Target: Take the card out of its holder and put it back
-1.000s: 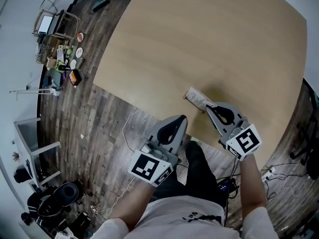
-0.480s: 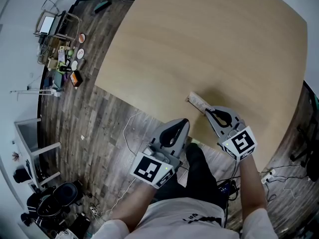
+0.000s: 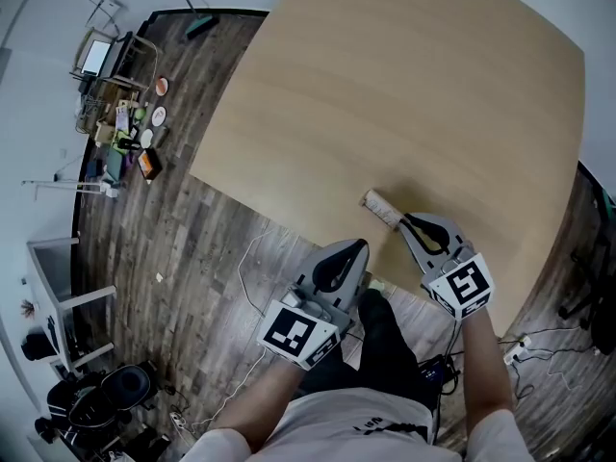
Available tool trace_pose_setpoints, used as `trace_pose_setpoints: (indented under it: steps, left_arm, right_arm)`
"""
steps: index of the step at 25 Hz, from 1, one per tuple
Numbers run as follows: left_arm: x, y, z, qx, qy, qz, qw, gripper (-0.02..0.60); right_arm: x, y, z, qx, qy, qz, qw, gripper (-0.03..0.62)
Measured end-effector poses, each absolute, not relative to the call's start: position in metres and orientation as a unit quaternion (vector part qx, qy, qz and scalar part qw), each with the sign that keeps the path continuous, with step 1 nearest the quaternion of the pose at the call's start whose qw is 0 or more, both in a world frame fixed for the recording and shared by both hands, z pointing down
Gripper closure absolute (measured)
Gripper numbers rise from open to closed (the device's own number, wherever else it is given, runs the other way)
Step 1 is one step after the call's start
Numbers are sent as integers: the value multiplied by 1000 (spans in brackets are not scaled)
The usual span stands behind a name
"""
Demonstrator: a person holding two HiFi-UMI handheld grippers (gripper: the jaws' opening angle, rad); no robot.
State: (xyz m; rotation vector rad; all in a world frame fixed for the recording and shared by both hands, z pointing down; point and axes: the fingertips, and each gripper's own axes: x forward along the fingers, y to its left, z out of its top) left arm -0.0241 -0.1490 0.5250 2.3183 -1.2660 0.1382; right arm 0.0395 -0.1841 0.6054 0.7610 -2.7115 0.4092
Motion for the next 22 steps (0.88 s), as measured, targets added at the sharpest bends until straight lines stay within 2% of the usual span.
trace_pose_setpoints:
  steps: [9,22]
  left_arm:
    - [-11,-153,486,874,-435,51,213,569]
    - [-6,-120,389,909,-382,33,164,569]
  right_arm:
    - [59,-198,530,359,-918,123,114,567]
    - [37,-148,407,411,-903,110,65,579]
